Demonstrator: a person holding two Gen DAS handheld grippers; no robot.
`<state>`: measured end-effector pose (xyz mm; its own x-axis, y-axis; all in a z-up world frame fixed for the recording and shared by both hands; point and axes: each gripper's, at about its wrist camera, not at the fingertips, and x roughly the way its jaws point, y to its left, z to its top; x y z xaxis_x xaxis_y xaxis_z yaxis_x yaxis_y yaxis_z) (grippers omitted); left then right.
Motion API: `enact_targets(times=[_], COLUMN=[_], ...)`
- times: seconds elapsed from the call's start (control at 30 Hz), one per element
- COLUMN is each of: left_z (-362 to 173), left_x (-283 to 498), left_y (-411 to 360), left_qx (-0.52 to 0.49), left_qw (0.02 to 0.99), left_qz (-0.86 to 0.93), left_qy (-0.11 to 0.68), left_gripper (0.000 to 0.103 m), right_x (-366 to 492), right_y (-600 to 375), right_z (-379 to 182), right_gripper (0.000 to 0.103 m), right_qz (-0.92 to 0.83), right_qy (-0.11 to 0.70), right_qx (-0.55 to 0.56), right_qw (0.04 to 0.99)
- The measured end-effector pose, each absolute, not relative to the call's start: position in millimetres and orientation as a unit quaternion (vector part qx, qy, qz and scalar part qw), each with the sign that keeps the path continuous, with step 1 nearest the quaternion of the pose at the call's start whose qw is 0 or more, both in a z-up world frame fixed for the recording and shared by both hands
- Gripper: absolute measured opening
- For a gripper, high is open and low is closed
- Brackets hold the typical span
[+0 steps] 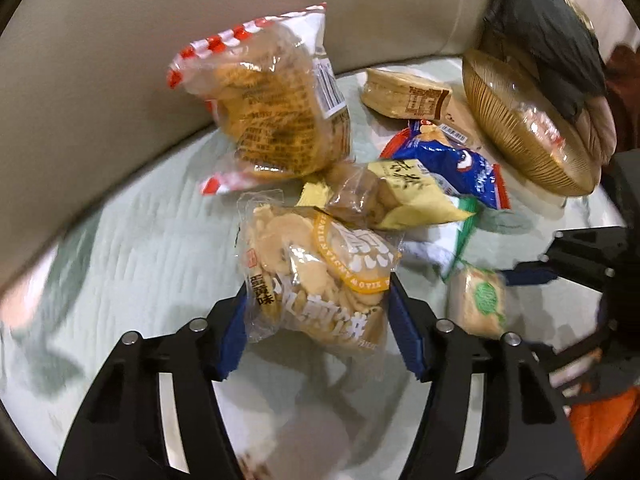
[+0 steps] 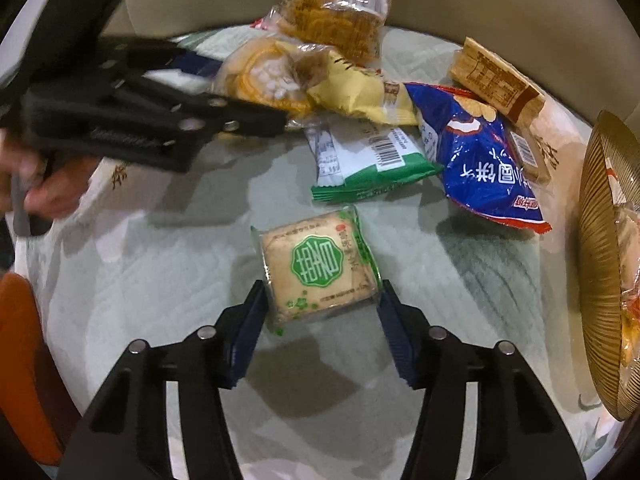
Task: Organize snacks
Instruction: 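Grasp the round biscuit bag with the left gripper while the right grasps the green-labelled square pack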
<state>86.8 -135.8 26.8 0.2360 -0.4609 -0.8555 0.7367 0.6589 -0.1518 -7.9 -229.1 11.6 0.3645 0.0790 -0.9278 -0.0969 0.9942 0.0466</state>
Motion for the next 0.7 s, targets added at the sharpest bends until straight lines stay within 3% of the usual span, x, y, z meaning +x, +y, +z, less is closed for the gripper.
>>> enact_targets(times=[0.23,0.43,0.5,0.63,0.7], left_z=[39.3,48.5,44.9,39.1,36.9], left_x=[27.3,-18.7,-25.7,-29.8,-28.7], left_y=[-87.2,-64.3,-59.9,-55.6,-57.1], left_qx=[0.113,0.090,0.084,0.073,0.069], left_qw=[0.791,0.800,0.800,0.806,0.809], left_qz=[-0.341,-0.324,-0.321,-0.314,-0.309], left_qy=[0.496,0.498,0.500,0.496,0.495], left_gripper=[0.062,0.062,0.062,0.062,0.062], right_x=[-18.3,-34.3,-37.8,-42.8,-49.8], right_y=[-222.7,-191.3,-190.7,-207.8,-218.9], right_z=[34.0,30.8,24.8,42.0,46.1], right_gripper=[0.052,0.053,0.057,0.080,0.080], right_qz=[0.084,0.126,0.118,0.087,0.064], right_qy=[0.525,0.554,0.575,0.589,0.601], right_qx=[-0.030,-0.082,-0.075,-0.007,0.060], right_qw=[0.846,0.819,0.806,0.804,0.795])
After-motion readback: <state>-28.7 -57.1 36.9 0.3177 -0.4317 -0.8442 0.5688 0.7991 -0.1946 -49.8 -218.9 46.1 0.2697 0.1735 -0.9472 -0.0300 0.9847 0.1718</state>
